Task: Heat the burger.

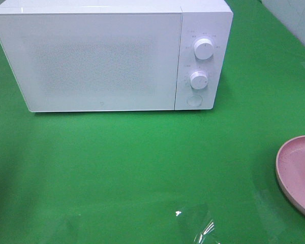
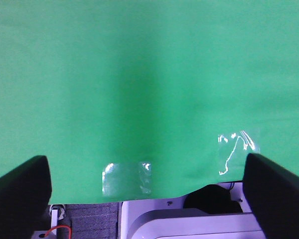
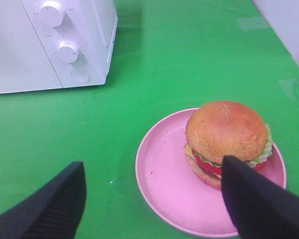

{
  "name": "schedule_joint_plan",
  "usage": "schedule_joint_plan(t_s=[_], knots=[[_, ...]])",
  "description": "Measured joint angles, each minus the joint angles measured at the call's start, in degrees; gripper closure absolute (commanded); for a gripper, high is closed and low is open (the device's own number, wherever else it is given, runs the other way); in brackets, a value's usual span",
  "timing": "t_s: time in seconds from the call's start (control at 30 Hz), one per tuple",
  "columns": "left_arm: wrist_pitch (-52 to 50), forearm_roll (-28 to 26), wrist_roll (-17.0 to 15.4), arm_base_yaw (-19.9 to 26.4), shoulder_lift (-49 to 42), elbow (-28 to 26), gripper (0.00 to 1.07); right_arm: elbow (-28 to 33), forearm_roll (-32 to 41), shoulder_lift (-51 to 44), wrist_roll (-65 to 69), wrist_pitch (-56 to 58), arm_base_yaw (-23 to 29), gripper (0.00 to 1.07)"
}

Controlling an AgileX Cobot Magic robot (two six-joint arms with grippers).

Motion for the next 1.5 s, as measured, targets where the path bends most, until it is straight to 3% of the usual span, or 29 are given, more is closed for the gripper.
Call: schedule_joint_plan(t_s=[0.47,1.07,1.5], knots=[[-1.55,1.6,-0.86,0.57,-21.49,13.64,0.1,0.0,0.0,0.0,0.0,0.0,0.0,0.34],[0.11,2.06,-1.83,0.57,-42.11,15.64,0.1,0.0,0.0,0.0,0.0,0.0,0.0,0.34],[0.11,2.01,-1.83,0.57,-62.22,15.64,0.1,0.0,0.0,0.0,0.0,0.0,0.0,0.34]])
